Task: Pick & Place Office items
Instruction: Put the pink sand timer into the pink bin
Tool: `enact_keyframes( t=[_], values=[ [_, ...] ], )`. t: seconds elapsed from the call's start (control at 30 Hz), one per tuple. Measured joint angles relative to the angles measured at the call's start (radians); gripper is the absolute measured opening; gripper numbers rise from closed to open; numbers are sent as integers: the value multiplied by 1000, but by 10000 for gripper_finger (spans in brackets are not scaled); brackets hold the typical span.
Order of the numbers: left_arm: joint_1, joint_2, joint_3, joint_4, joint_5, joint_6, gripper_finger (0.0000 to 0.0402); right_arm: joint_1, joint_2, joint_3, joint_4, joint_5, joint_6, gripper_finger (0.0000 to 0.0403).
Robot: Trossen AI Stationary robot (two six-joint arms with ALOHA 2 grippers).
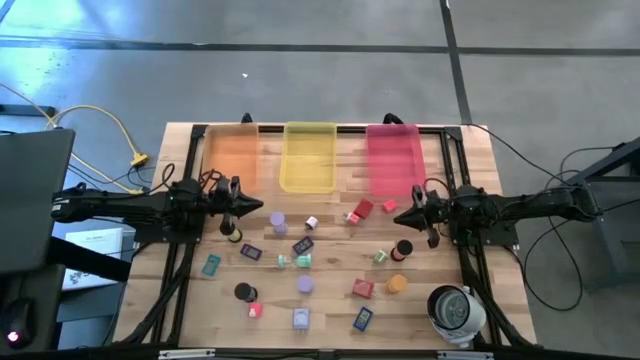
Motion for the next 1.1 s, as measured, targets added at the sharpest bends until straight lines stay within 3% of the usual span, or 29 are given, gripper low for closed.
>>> enact_keyframes(
  t=[0.2, 0.3, 0.4, 0.47, 0.63, 0.73, 0.87, 0.97, 1.1],
  values=[
    [-8, 0, 0, 76, -4, -26, 1, 0, 0, 1, 184, 31, 124, 8],
    [-8, 0, 0, 152, -31, -27, 1, 0, 0, 31, 296, 43, 45, 8],
    [-8, 0, 0, 254, -64, -26, 1, 0, 1, 148, 303, 43, -44, 8],
    [-8, 0, 8, 311, -79, -26, 1, 0, 5, 265, 210, 41, -123, 8],
    [-8, 3, 103, 331, -88, 56, 14, 0, 106, 616, -207, 44, -251, 8],
    [-8, 35, 199, 300, -88, 126, 32, 0, 210, 818, -517, 115, -234, 8],
    [-8, 81, 345, 119, -88, 179, 70, 0, 340, 1044, -879, 252, -139, 11],
    [-8, 123, 435, 11, -88, 183, 99, 0, 420, 1151, -1031, 260, -114, 33],
    [-8, 167, 508, -29, -87, 179, 124, 0, 522, 1242, -1141, 250, -95, 98]
  ],
)
